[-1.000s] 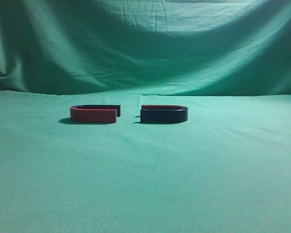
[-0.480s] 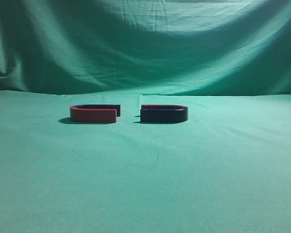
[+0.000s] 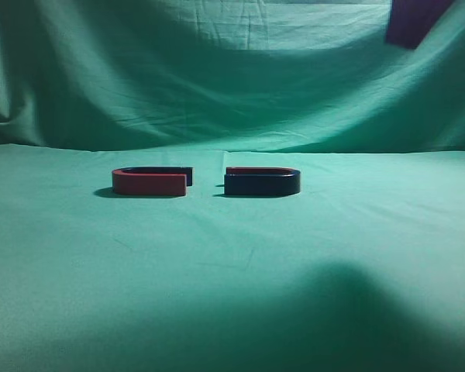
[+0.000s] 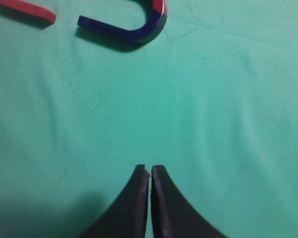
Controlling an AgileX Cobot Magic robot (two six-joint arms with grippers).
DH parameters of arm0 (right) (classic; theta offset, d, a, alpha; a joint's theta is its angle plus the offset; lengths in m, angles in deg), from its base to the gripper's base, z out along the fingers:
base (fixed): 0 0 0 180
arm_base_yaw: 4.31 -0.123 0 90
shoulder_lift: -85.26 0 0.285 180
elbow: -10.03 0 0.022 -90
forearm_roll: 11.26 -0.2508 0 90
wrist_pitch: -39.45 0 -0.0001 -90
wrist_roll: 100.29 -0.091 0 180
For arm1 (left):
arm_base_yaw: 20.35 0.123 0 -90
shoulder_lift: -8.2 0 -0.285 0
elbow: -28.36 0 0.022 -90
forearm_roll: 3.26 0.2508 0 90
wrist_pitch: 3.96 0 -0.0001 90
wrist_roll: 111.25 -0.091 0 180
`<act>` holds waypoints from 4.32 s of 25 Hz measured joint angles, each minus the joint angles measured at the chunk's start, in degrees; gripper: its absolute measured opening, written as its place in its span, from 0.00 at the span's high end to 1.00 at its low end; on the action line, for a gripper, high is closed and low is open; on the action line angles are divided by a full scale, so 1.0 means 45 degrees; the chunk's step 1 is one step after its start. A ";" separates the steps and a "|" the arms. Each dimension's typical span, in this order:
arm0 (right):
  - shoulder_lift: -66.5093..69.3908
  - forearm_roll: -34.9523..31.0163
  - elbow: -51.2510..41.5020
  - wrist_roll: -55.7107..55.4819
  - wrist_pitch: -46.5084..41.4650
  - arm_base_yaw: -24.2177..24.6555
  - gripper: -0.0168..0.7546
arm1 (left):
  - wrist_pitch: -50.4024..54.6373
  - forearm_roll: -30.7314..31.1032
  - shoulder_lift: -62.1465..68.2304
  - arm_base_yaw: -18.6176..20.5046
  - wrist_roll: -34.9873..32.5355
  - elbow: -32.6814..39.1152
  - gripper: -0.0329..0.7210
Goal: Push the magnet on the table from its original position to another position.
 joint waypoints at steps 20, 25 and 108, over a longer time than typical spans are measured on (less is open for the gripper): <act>0.6596 0.2439 0.5074 -0.2798 -0.0495 -0.1049 0.98 | 0.0000 0.0000 0.0000 0.0000 0.0000 0.0000 0.46; 0.7155 0.2547 0.5511 -0.3017 -0.0211 -0.1049 0.98 | 0.0000 0.0000 0.0000 0.0000 0.0000 0.0000 0.46; -1.1768 0.4438 -0.5626 -0.4756 0.3053 -0.1815 0.98 | 0.0000 0.0000 0.0000 0.0000 0.0000 0.0000 0.46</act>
